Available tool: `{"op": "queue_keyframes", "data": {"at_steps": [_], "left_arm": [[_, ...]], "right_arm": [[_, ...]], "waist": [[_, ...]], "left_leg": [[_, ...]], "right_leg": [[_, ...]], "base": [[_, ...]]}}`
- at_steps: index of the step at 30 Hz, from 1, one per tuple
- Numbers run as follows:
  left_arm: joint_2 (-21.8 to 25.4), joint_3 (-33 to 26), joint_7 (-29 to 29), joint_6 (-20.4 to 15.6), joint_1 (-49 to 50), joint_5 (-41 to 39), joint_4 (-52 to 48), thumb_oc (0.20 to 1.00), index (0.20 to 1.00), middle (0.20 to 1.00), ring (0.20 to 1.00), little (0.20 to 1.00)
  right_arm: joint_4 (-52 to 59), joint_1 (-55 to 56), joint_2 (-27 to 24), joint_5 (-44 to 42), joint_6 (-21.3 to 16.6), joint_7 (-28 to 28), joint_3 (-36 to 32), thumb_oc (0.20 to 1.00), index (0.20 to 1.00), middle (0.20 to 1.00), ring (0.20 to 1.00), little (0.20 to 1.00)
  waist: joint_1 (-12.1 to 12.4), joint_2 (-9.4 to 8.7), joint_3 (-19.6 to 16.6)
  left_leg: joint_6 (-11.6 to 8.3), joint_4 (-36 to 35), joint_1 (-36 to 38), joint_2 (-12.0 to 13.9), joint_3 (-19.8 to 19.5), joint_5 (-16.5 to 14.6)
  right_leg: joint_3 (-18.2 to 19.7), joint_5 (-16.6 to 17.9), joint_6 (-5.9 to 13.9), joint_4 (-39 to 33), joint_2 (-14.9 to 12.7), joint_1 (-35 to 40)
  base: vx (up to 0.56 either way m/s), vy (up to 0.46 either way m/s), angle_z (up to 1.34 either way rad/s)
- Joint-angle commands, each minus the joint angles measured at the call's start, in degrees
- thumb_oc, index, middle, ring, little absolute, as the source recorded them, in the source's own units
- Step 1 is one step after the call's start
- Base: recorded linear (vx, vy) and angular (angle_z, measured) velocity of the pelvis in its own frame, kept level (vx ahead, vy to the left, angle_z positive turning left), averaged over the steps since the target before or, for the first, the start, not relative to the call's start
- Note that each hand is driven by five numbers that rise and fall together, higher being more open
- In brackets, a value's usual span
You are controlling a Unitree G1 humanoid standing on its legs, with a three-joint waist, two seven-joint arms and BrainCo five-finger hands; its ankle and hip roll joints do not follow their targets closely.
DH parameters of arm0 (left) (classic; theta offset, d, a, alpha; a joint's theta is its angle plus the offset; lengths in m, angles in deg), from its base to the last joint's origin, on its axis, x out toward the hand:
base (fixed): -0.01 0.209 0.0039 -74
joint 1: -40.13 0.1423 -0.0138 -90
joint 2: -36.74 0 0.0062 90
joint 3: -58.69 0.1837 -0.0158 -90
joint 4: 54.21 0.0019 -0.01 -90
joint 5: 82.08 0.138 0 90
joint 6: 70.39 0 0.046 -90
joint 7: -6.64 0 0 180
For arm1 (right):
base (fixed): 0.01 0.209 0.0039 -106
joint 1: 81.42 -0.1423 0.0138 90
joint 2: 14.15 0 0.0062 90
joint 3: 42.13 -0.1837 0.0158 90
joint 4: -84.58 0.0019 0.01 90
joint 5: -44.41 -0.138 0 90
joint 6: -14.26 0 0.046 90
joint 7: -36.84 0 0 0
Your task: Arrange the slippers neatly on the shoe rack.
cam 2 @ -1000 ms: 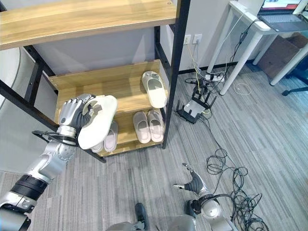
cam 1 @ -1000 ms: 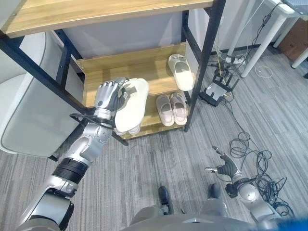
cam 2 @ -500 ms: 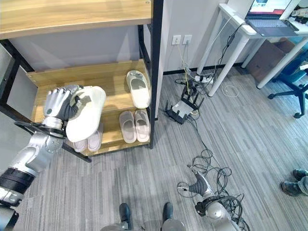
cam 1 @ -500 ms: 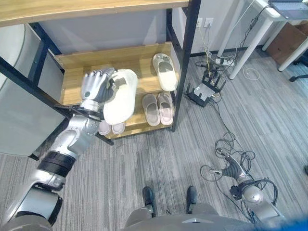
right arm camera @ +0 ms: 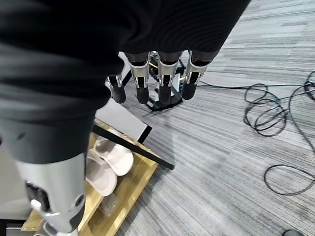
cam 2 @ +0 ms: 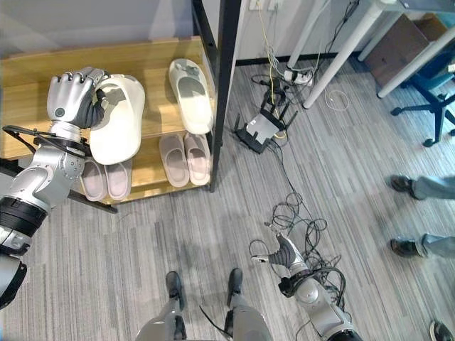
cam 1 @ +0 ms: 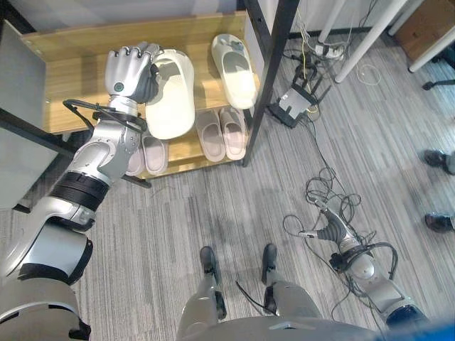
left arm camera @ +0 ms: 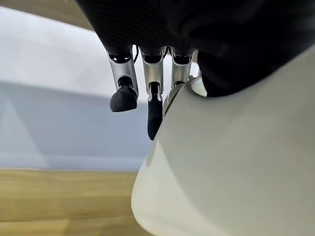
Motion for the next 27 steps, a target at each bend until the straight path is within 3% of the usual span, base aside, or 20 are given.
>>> {"op": "queue_keyframes", "data": {"at_steps": [1, 9, 22, 24, 25, 26, 27], "left_arm": [[0.76, -0.26, -4.07, 1.17, -8.93, 0.84, 4.13, 0.200, 0.200, 0.200, 0.200, 0.200], [1.67, 5.79, -4.70, 3.05, -19.69, 0.31, 10.74, 0.200, 0.200, 0.200, 0.200, 0.200], [1.63, 9.99, -5.56, 4.33, -25.79, -0.19, 17.57, 0.200, 0.200, 0.200, 0.200, 0.200], [2.06, 10.57, -5.65, 4.59, -25.93, 0.38, 17.98, 0.567, 0.567, 0.567, 0.567, 0.567], [1.84, 10.42, -5.71, 4.55, -25.82, 0.27, 18.58, 0.931, 0.931, 0.931, 0.931, 0.931], [1.46, 10.39, -5.85, 4.51, -25.97, 0.00, 19.71, 1.000, 1.000, 1.000, 1.000, 1.000], [0.87, 10.30, -6.29, 4.10, -26.00, -0.87, 20.82, 1.000, 1.000, 1.000, 1.000, 1.000]], "right_arm": [[3.68, 0.11, -2.32, -0.45, -1.76, -1.34, -1.77, 1.000, 1.000, 1.000, 1.000, 1.000], [5.17, -0.25, -2.87, -1.06, -2.26, -2.68, -2.62, 1.000, 1.000, 1.000, 1.000, 1.000], [10.46, 2.59, -2.85, -0.38, -2.70, -4.01, -4.77, 1.000, 1.000, 1.000, 1.000, 1.000], [10.10, 2.91, -2.76, -0.80, -3.03, -3.66, -4.52, 1.000, 1.000, 1.000, 1.000, 1.000], [9.92, 3.00, -2.62, -1.08, -3.13, -3.59, -4.52, 1.000, 1.000, 1.000, 1.000, 1.000], [10.02, 3.34, -2.62, -1.43, -3.25, -3.38, -4.54, 1.000, 1.000, 1.000, 1.000, 1.000], [10.20, 3.54, -2.64, -1.64, -3.37, -3.43, -4.45, 1.000, 1.000, 1.000, 1.000, 1.000]], "waist": [[1.56, 0.93, -0.72], [-0.48, -0.50, -0.79], [-2.50, -1.22, -1.45], [-3.03, -1.28, -2.12], [-3.21, -1.40, -2.34], [-3.42, -1.54, -2.54], [-3.70, -1.63, -2.91]], "left_leg": [[-2.68, 0.31, 1.89, -0.56, 0.73, -5.28], [-3.01, 0.31, -3.59, 0.28, -0.72, -4.45], [-3.15, 0.31, -9.39, 0.27, -2.89, -3.79], [-3.09, 0.31, -9.57, 0.29, -3.08, -4.11], [-3.14, 0.31, -9.48, 0.35, -3.02, -4.25], [-3.20, 0.31, -9.36, 0.33, -3.00, -4.37], [-3.30, 0.31, -9.06, 0.40, -2.88, -4.34]], "right_leg": [[-3.80, -0.09, 5.10, 0.32, -1.23, 1.81], [-2.88, 0.95, 5.46, 0.32, -0.72, -3.24], [-2.53, 1.54, 6.00, 0.32, -0.66, -8.53], [-2.48, 1.57, 6.02, 0.32, -0.67, -8.61], [-2.45, 1.48, 6.02, 0.32, -0.67, -8.56], [-2.44, 1.45, 5.99, 0.32, -0.69, -8.48], [-2.45, 1.48, 6.01, 0.32, -0.65, -8.39]], "base": [[0.02, -0.053, -0.02], [0.01, -0.040, -0.07], [0.02, -0.008, 0.00], [0.05, -0.006, 0.04], [0.04, -0.012, 0.03], [0.04, -0.008, 0.01], [0.05, 0.006, 0.00]]}}
